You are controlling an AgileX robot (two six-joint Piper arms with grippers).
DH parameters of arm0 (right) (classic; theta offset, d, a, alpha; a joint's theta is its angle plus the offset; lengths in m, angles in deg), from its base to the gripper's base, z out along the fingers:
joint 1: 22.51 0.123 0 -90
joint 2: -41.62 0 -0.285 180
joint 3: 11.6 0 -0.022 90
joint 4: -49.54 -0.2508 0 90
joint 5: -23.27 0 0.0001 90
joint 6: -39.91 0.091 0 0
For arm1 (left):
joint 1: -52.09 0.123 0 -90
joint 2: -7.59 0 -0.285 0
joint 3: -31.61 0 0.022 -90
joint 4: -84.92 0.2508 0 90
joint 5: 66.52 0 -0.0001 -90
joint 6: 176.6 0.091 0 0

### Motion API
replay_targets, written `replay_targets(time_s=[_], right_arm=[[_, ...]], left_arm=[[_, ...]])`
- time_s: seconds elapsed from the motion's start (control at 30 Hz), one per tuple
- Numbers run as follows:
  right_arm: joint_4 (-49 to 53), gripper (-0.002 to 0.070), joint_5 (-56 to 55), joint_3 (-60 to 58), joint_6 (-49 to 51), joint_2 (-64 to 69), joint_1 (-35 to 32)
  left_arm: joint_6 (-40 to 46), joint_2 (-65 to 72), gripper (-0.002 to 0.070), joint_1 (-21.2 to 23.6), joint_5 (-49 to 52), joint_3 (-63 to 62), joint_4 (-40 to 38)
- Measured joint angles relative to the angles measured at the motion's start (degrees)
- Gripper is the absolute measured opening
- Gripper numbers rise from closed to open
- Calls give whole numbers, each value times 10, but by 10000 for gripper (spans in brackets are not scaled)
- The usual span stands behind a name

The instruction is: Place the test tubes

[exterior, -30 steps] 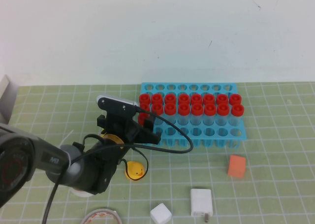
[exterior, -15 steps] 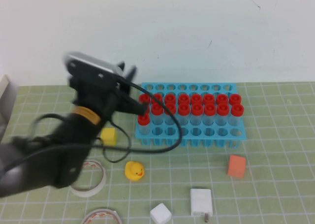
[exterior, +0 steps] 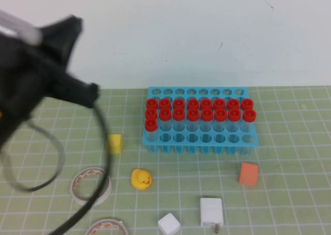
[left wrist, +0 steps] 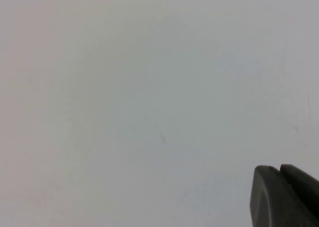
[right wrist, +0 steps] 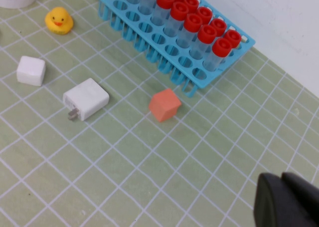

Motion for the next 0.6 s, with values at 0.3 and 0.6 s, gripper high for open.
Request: replay_targets(time_s=[0.3,0.6], right_arm=[[0,-1,0,0,0,0,0],[0,-1,0,0,0,0,0]], left_arm=[[47,-161,0,0,83,1,0],[83,-291,0,0,156,19,0]])
